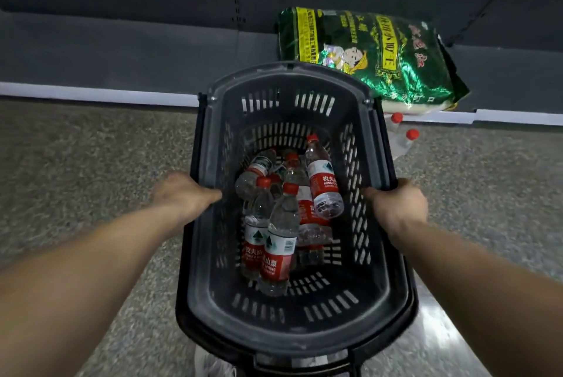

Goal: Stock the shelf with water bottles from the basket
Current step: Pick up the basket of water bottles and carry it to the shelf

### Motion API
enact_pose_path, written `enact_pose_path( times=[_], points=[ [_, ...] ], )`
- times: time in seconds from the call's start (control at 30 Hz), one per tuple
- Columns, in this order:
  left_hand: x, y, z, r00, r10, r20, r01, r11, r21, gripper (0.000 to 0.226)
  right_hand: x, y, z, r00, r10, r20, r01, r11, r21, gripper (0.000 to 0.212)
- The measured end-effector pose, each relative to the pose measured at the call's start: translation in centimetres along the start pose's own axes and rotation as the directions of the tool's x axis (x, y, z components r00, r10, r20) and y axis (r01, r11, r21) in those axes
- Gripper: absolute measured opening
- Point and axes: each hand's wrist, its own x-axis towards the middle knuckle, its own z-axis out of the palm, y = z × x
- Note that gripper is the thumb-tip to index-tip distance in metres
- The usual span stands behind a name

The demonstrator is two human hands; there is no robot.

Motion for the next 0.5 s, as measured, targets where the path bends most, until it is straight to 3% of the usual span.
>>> enact_pose_path(
  times=[0.17, 0.5],
  points=[
    [2.5, 0.0, 1.5, 0.999, 0.016, 0.042, -0.014, 0.998, -0.057, 0.049, 2.2, 0.3, 2.4, 1.0, 0.016, -0.006, -0.016, 1.0, -0.011, 0.048],
    [7.1, 0.7, 3.1, 0.999, -0.005, 0.047, 0.005, 1.0, -0.001, 0.056, 5.9, -0.1, 5.7, 1.0, 0.012, -0.01, -0.012, 0.998, -0.055, 0.05]
  ],
)
